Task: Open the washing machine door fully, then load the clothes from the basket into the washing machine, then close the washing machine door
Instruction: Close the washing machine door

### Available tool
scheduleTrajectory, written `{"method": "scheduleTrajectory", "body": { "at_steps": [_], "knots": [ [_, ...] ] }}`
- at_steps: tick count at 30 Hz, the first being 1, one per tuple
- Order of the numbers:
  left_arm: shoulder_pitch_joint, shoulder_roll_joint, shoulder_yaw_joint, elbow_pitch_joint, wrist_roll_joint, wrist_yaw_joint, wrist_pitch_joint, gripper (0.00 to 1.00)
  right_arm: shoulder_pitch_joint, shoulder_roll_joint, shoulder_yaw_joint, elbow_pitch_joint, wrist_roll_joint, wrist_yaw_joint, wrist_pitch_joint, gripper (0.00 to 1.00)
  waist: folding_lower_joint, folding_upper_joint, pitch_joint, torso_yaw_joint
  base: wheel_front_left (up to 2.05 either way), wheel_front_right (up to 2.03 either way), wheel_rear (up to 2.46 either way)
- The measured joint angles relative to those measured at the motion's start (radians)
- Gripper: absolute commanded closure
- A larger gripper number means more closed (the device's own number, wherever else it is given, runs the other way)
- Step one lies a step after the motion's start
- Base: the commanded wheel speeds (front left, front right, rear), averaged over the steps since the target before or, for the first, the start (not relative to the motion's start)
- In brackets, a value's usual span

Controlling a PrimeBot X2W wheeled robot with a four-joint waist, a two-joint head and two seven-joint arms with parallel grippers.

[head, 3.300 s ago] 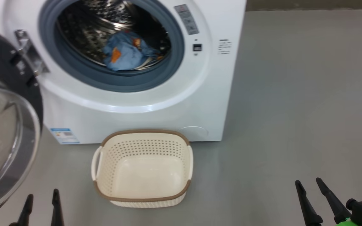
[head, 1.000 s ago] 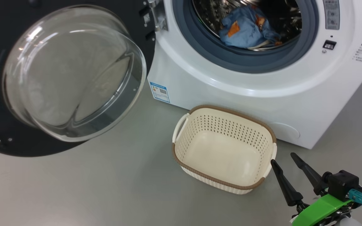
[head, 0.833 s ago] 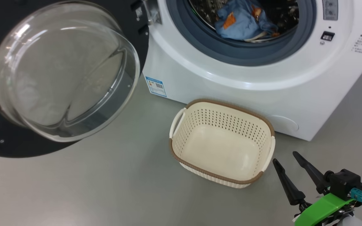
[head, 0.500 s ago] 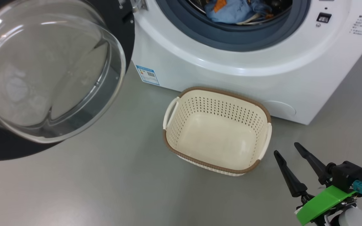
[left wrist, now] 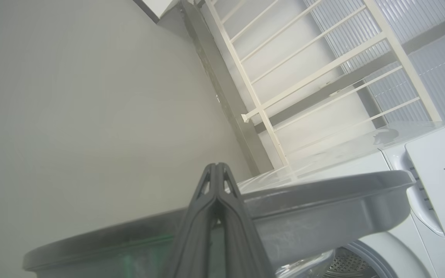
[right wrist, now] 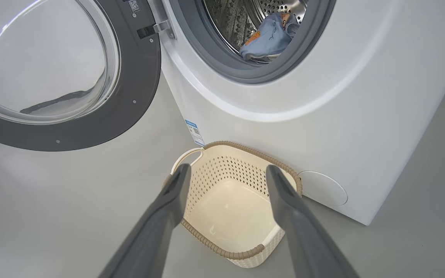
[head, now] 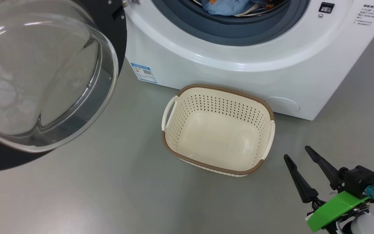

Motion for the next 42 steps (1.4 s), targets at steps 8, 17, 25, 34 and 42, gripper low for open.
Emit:
{"method": "scheduleTrajectory", "body": {
  "at_steps": [8,17,25,34,42],
  "knots": [
    [0.0,0.011,-0.032,-0.007,-0.006,0.0,0.104,1.0,0.0,0.003,-0.005,0.0,-0.002,0.0,0.0,0.0,0.0,0.0,-0.017,0.003,0.0,0.0,0.0],
    [0.031,0.02,-0.061,-0.076,-0.024,0.002,0.241,1.0,0.003,0.013,-0.017,0.001,-0.002,0.0,0.0,0.0,-0.0001,0.0,-0.047,0.01,0.0,0.0,0.0],
    [0.087,0.007,-0.091,-0.177,-0.053,0.001,0.355,1.0,0.014,0.027,-0.032,0.001,-0.002,0.0,0.0,0.0,0.0,0.0,-0.084,0.018,0.0,0.0,0.0],
    [0.156,0.0,-0.11,-0.333,-0.137,0.001,0.53,1.0,0.054,0.051,-0.05,0.0,-0.002,0.0,0.0,0.0,0.0,0.0,-0.128,0.017,0.0,0.0,0.0],
    [0.229,-0.036,-0.136,-0.559,-0.187,0.001,0.647,1.0,0.075,0.063,-0.074,-0.006,-0.002,0.0,0.0,0.0,0.0,0.0,-0.148,-0.004,0.0,0.0,0.0]
  ]
}}
